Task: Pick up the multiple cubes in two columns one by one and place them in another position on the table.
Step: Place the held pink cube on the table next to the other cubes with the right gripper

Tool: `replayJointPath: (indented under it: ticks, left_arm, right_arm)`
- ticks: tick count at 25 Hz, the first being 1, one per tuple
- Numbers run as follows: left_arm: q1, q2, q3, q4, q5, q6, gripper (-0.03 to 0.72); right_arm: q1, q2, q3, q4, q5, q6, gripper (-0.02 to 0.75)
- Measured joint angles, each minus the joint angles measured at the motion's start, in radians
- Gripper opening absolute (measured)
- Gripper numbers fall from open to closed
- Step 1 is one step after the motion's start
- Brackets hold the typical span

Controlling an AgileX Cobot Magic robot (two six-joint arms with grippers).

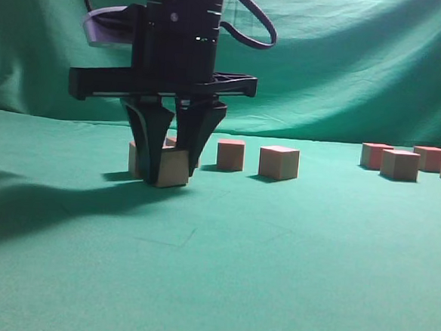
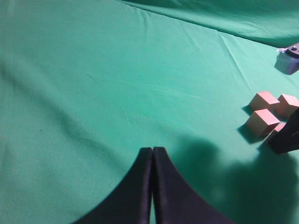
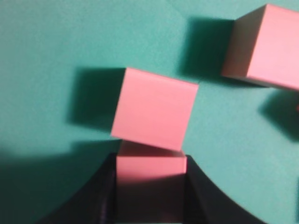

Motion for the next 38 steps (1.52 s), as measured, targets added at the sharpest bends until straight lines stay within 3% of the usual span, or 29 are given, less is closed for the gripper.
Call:
replayJointPath:
  ticks: [10,13,17,22,29,33,38]
  left_arm:
    - [0.0,0.0,0.0,0.0,0.0,0.0,0.0]
    - [0.0,0.0,0.0,0.0,0.0,0.0,0.0]
    - [0.0,0.0,0.0,0.0,0.0,0.0,0.0]
    - [0.0,0.0,0.0,0.0,0.0,0.0,0.0]
    - [0.0,0.0,0.0,0.0,0.0,0.0,0.0]
    - [0.0,0.0,0.0,0.0,0.0,0.0,0.0]
    - [0.0,0.0,0.0,0.0,0.0,0.0,0.0]
  right_arm:
    - [0.0,0.003,-0.002,0.004,0.0,0.002,0.265]
    - [0.0,0.008,-0.002,0.02,-0.004,0.002,0.424]
    - [0.0,0.008,-0.002,0.024,-0.006,0.002,0.559]
    - [0.0,0.012,-0.033,0.031,0.064,0.002,0.569]
    - [0.0,0.019,-0.224,0.031,0.24,-0.035,0.569]
    - [0.0,0.011,-0.332,0.029,0.259,-0.05,0.569]
    - [0.0,-0.09,-0.351,-0.03,0.27,-0.077,0.569]
